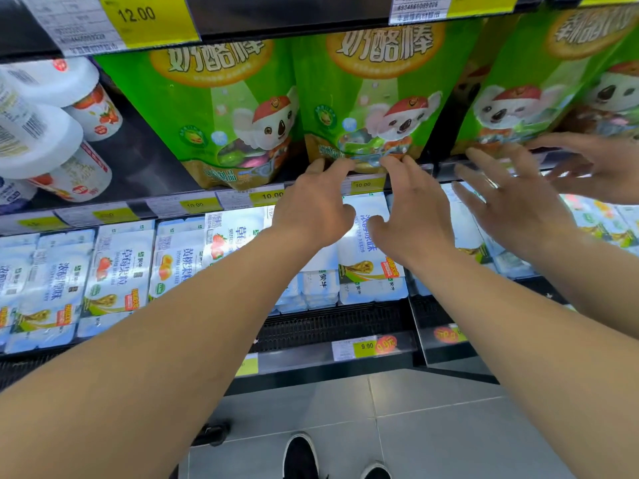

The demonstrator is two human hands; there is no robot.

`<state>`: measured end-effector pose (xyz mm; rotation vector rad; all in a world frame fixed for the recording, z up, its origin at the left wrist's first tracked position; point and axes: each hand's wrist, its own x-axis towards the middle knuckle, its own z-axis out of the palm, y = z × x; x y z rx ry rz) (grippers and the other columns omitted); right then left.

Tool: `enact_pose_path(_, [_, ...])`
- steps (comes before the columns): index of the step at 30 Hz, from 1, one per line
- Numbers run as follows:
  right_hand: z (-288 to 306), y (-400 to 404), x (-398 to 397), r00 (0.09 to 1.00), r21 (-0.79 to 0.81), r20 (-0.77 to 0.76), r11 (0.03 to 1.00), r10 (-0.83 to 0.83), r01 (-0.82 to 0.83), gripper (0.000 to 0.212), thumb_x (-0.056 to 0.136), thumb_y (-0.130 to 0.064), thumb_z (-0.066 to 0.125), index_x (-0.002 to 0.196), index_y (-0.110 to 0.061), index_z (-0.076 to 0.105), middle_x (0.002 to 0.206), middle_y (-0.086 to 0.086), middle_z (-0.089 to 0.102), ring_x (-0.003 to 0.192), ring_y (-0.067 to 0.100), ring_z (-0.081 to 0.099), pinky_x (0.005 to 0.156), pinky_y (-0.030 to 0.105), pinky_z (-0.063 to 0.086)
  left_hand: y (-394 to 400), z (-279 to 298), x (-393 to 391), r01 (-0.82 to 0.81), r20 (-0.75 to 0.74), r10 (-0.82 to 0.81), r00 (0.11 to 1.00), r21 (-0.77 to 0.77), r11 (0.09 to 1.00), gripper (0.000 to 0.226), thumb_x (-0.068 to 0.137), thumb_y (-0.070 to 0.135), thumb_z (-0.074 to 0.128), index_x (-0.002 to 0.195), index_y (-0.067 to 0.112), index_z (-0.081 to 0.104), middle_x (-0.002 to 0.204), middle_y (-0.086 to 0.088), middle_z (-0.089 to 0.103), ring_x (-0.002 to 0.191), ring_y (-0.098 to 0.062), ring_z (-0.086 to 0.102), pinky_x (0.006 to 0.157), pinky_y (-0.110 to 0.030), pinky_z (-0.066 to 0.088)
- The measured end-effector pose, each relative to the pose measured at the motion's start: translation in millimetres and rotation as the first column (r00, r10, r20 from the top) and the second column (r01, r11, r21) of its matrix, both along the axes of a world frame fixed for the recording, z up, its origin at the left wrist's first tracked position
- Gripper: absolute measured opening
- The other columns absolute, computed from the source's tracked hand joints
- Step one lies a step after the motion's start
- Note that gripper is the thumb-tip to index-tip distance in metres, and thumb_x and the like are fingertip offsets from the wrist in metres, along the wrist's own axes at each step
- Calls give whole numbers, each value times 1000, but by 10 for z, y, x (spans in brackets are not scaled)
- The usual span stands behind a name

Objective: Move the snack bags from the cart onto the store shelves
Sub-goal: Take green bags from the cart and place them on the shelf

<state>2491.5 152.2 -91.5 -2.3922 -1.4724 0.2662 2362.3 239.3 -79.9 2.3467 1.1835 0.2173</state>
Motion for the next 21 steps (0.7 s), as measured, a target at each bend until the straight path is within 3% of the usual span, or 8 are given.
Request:
enact_pose_path(4, [54,129,3,997,-22,62,999,-40,41,73,81,-33,61,146,-28,27,153,-5,31,126,35,31,106,40,30,139,16,72,10,-88,-13,996,-27,1000,71,79,32,58,145,36,31,148,-10,38,126,-36,47,97,-46,46])
enact_pose_path(11, [102,267,28,993,-8,85,997,-77,78,69,80,-37,61,143,-28,35,145,-5,40,117,35,35,99,44,31,291,143,150,38,-102,-42,994,-47,998,66,85,31,61,146,32,36,137,-10,48,123,-33,48,98,-42,45])
enact_pose_path(17, [201,125,-46,991,34,-5,990,-135,135,58,84,-28,59,140,-24,43,144,-1,42,126,31,34,103,39,32,185,151,-83,-35,129,40,991,-44,998,39,88,22,63,126,15,63,120,-8,67,110,-27,61,92,-31,48])
enact_pose_path(21, [212,-19,-104,993,100,-9,988,-119,119,52,85,-21,60,135,-19,48,137,5,43,122,31,37,96,38,35,107,165,-243,-100,220,119,968,-93,991,29,87,17,63,114,12,70,113,-6,71,108,-22,63,93,-32,49])
